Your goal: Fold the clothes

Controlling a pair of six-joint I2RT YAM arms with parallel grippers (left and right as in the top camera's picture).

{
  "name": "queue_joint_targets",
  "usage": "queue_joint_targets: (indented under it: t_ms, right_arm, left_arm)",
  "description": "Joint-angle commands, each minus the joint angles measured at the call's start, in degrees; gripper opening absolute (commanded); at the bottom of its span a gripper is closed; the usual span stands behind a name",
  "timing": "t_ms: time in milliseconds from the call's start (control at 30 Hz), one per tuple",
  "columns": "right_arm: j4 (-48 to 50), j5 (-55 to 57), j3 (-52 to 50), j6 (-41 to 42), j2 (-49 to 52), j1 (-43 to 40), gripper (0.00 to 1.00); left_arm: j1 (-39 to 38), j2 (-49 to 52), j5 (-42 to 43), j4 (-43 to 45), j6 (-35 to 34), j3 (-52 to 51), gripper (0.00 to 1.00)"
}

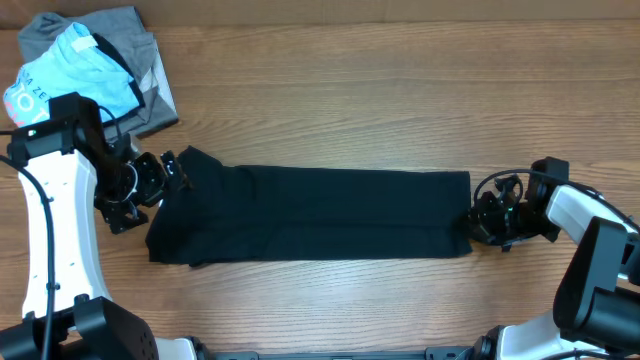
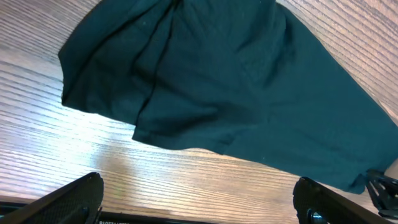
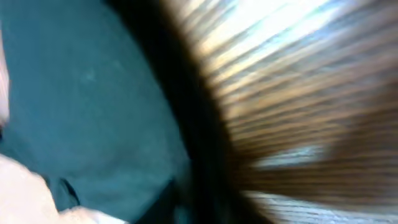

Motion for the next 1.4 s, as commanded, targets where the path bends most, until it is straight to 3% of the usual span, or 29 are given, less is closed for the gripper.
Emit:
queue_joint_targets:
  t_ms: [0, 200, 633, 833, 1200, 1367]
  right_arm:
    - [0.79, 1.99, -0.5, 2.51, 0.7, 0.13, 0.04]
    - [-1.22, 3.23, 3.39, 2.73, 0.33, -0.15, 0.04]
    - [-15.39, 11.47, 17.46, 5.46, -7.32, 2.4, 0.04]
    - [-16.09, 14.12, 16.96, 5.53, -9.22, 10.82, 0.04]
    - [-11.74, 18.97, 16.39, 15.43, -9.16, 29.38, 0.04]
    - [-8.72, 18.97, 16.39, 16.2, -9.16, 35.5, 0.04]
  left_arm:
    - [-0.63, -0.24, 0.66, 0.04, 0.2, -0.24, 1.0]
    - [-0.7, -0.24, 0.66, 0.24, 0.2, -0.24, 1.0]
    - [-0.74, -0.24, 0.68, 0.63, 0.15, -0.24, 1.0]
    - [-0.74, -0.24, 0.7, 0.55, 0.15, -0.24, 1.0]
    - [-0.74, -0.24, 0.68, 0.46, 0.17, -0.24, 1.0]
    - [-0.74, -0.24, 0.68, 0.44, 0.2, -0.24, 1.0]
